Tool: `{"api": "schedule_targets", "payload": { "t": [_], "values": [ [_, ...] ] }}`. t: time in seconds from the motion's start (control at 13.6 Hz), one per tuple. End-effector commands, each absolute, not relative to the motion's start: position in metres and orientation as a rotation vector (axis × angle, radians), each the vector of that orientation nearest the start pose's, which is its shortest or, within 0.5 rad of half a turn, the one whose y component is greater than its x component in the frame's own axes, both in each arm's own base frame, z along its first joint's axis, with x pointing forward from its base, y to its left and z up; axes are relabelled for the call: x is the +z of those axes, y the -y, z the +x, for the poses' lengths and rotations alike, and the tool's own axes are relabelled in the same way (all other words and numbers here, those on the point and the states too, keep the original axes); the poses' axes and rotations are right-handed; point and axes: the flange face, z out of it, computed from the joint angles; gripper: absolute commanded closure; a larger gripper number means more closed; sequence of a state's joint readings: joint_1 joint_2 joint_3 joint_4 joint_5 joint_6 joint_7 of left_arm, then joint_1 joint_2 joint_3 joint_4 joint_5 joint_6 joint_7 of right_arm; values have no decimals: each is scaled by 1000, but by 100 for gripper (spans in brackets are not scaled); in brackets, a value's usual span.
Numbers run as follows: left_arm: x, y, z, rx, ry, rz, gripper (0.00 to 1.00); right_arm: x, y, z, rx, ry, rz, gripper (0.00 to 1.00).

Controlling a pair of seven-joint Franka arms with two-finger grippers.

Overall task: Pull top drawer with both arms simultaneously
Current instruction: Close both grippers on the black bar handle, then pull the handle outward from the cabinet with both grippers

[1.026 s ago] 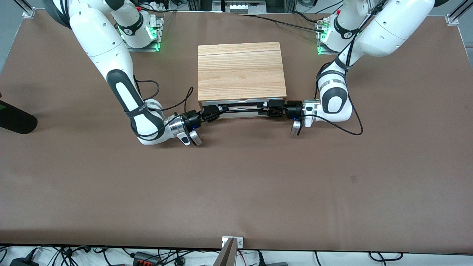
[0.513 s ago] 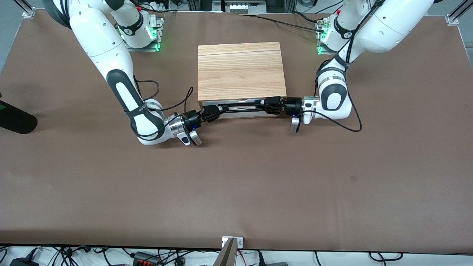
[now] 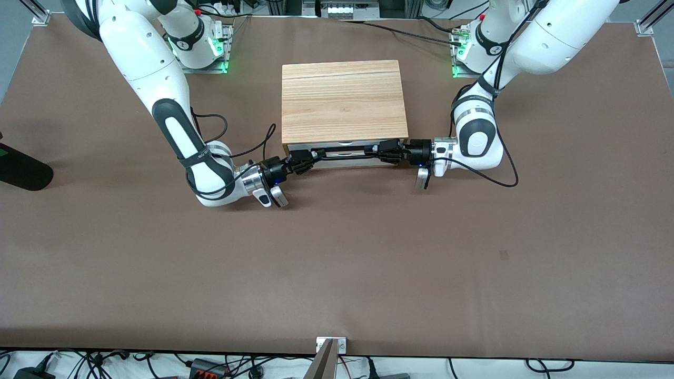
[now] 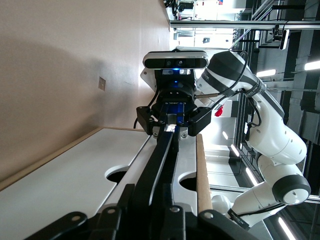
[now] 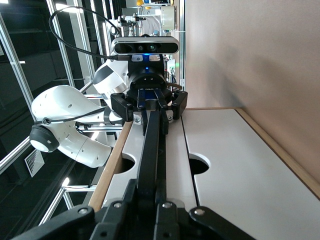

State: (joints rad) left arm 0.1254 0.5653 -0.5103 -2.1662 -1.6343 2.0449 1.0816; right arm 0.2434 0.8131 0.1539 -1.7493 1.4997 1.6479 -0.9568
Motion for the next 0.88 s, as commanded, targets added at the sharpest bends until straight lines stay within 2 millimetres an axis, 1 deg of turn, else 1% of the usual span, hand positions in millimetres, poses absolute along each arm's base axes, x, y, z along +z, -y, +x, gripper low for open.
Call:
{"api": "schedule_targets", "payload": {
  "t": [0.0,0.07,0.15,0.22,0.44,0.59,0.66,0.81],
  "values": [
    [183,259,469,-84,20,1703,75,154,-330,535,313,257,-1540,100],
    [182,258,469,-85,17,1703,77,156,-331,538,306,262,-1540,100],
    [180,258,469,-87,11,1701,79,151,-331,539,306,257,-1542,100],
    [181,256,472,-83,5,1700,79,149,-332,545,296,262,-1542,100],
    [172,255,481,-80,-24,1692,80,143,-334,556,282,267,-1539,100],
    [174,253,494,-57,-28,1687,80,141,-335,563,269,271,-1538,100],
    [175,252,501,-44,-27,1686,80,135,-335,567,263,266,-1544,100],
    [172,250,513,-23,-26,1689,80,133,-334,576,246,268,-1547,100]
  ]
}}
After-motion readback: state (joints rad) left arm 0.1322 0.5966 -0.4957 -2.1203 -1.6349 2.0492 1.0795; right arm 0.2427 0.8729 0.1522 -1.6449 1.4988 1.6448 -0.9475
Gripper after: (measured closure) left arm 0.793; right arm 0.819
